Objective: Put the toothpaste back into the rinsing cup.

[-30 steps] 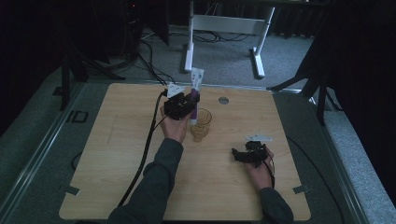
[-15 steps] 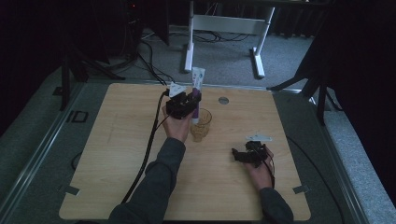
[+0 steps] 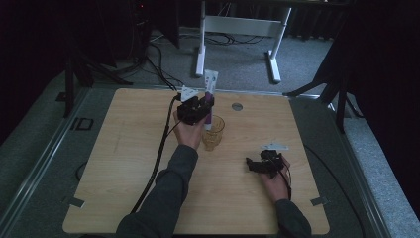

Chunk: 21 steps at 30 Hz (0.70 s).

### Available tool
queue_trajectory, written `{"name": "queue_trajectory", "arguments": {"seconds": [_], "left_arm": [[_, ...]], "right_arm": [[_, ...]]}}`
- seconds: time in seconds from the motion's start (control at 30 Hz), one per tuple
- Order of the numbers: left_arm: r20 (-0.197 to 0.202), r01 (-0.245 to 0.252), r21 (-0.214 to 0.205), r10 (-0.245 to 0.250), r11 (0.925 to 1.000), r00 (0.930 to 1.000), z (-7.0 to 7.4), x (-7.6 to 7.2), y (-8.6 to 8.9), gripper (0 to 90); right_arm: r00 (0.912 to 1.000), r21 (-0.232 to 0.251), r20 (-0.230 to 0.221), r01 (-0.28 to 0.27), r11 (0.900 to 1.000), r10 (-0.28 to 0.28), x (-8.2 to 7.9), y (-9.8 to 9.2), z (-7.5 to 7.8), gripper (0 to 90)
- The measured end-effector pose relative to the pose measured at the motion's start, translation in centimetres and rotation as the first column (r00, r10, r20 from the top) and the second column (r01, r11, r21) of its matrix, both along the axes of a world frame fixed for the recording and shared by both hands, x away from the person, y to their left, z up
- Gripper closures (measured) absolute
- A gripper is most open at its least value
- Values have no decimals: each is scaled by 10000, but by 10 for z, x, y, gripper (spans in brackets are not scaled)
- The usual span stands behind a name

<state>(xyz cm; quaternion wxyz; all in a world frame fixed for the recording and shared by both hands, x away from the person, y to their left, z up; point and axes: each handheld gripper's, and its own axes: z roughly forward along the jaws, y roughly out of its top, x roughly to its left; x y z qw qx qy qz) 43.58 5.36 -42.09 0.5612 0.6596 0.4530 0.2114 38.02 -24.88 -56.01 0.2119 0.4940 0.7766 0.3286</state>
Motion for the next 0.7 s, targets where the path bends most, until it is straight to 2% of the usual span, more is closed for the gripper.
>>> {"name": "queue_trajectory", "arguments": {"seconds": [0.3, 0.7], "left_arm": [[-83, -36, -232, 34, 9997, 10000, -3, 5, -1, 721], [-134, -185, -273, 181, 9995, 9997, -9, 11, -4, 721]], "right_arm": [[10000, 7, 0, 9, 10000, -9, 0, 0, 0, 147], [10000, 15, -5, 18, 10000, -18, 0, 0, 0, 147]]}}
